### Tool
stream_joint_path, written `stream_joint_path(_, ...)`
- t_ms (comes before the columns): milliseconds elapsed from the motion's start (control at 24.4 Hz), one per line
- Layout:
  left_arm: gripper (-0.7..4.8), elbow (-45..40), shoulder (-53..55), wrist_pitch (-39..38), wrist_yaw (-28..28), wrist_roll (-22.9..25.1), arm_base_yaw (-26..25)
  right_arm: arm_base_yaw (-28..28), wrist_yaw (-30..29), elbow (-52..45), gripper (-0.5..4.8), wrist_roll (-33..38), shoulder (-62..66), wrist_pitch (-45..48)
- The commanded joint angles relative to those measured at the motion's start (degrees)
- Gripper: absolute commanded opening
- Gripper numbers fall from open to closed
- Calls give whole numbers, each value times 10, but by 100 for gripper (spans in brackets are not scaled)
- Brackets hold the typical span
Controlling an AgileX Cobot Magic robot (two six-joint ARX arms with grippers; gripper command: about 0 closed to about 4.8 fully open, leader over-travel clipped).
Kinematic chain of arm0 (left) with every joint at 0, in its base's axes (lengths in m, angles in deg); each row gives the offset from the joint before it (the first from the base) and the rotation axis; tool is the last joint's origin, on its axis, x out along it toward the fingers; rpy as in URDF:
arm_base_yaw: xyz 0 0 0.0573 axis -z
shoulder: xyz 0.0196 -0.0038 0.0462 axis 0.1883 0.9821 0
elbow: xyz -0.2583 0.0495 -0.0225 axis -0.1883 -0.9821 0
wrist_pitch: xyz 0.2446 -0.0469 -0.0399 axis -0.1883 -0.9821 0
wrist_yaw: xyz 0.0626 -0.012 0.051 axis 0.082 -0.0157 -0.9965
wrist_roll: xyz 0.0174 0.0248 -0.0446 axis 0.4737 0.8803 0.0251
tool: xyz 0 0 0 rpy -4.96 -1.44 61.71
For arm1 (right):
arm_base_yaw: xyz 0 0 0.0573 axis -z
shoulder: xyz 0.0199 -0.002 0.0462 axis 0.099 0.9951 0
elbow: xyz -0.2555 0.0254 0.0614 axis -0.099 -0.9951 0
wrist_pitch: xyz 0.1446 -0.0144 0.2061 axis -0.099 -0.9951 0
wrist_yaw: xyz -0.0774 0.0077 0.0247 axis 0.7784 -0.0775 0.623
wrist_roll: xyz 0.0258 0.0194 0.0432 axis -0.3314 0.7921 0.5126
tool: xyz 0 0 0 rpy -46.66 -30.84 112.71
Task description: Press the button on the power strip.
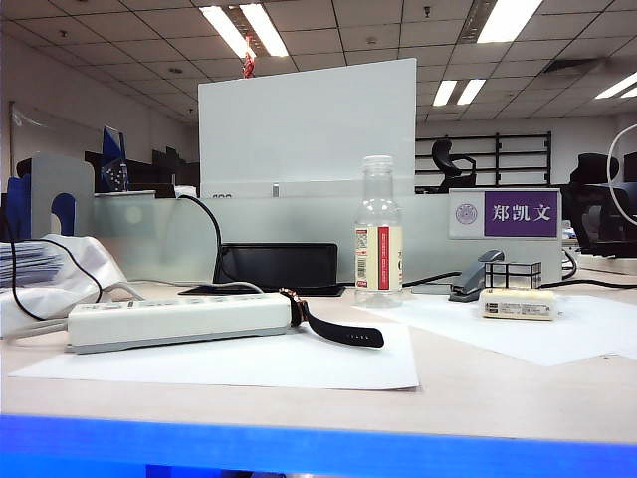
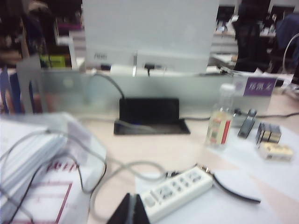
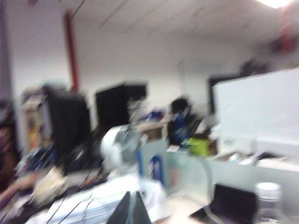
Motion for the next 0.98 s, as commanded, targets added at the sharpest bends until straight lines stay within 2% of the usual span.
stream_joint_path(41, -4, -26, -2, 21, -1, -8, 0, -2, 32, -15, 4, 10, -72, -72)
stream_joint_path(82, -4, -52, -2, 51, 7, -24, 0, -1, 28, -14, 4, 35, -72, -81)
stream_joint_path(205, -4, -104, -2, 113, 43, -69, 0, -4, 26, -15, 3, 40, -73, -77)
stream_joint_path(246, -4, -124, -2, 145, 66, -89, 0, -4, 38, -15, 4, 36, -73, -81)
stream_joint_path(328, -4, -153, -2, 201, 111, -95, 0, -3, 73, -15, 3, 22, -73, -96)
stream_joint_path(492, -4, -202, -2, 255, 108, -94, 0, -3, 133, -28, 3, 20, -73, -115)
stream_joint_path(615, -4, -246, -2, 287, 108, -95, 0, -3, 149, -49, 3, 20, -73, -114)
stream_joint_path(738, -4, -292, -2, 324, 108, -97, 0, -3, 153, -80, 3, 32, -73, -115)
stream_joint_path(984, -4, -330, -2, 351, 108, -111, 0, -3, 153, -107, 3, 54, -73, -114)
